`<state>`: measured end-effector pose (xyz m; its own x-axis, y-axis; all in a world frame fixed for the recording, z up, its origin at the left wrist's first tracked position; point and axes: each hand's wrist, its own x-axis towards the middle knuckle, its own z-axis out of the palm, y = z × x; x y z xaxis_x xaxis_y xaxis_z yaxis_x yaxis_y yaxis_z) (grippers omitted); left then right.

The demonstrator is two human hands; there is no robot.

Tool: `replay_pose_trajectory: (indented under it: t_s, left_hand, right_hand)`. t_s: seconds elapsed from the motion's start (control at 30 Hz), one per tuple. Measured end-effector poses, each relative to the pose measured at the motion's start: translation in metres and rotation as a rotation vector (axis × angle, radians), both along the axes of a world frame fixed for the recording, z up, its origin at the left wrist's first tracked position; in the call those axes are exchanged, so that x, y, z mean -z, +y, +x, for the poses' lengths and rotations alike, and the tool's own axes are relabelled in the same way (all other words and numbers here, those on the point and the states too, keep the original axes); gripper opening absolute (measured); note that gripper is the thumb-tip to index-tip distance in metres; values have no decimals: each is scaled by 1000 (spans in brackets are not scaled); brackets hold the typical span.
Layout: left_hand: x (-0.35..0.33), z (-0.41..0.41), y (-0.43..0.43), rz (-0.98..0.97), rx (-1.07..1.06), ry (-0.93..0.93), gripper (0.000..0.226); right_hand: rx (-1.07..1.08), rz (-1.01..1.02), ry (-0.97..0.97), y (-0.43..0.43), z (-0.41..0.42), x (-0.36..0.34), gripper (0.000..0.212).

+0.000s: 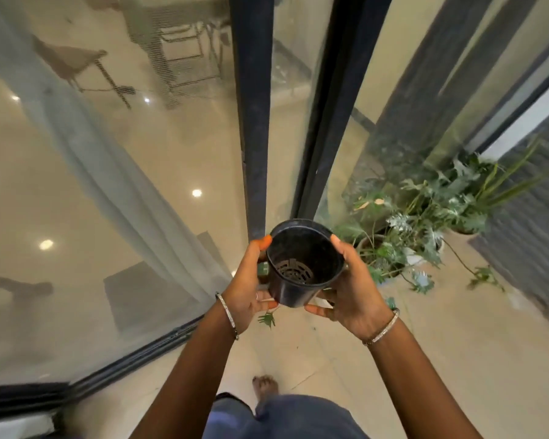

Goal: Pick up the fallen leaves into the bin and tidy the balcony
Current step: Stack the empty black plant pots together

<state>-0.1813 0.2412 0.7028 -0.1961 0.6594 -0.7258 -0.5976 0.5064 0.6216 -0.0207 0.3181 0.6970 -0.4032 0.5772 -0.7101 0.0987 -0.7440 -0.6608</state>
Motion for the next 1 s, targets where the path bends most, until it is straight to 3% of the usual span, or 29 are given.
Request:
replay_pose_trajectory:
  t_s: [0.1,0.23,0.33,0.67,0.83,1.0]
  left_hand:
    - [21,-10,1,-62,135,-17,48]
    - [57,-18,-5,-153,304,-59,85]
    - [85,-26,-8,-217,426,-99,89]
    - [226,-25,-10,-365,734,-147,65]
    - [348,7,12,-458,712,119,48]
    - [471,27,51,-389,588,226,12]
  right_hand:
    - [123,-71,-51,-15,-1,14,68]
    - [299,-191,-143,-50,-3,38,66]
    - [453,-229,-147,-82,-8,58,61]
    - [813,-435,-107,-134,-3,199,70]
    - [966,-525,-131,-139,21,325,74]
    - [1038,-510,-127,-124,52,455,51]
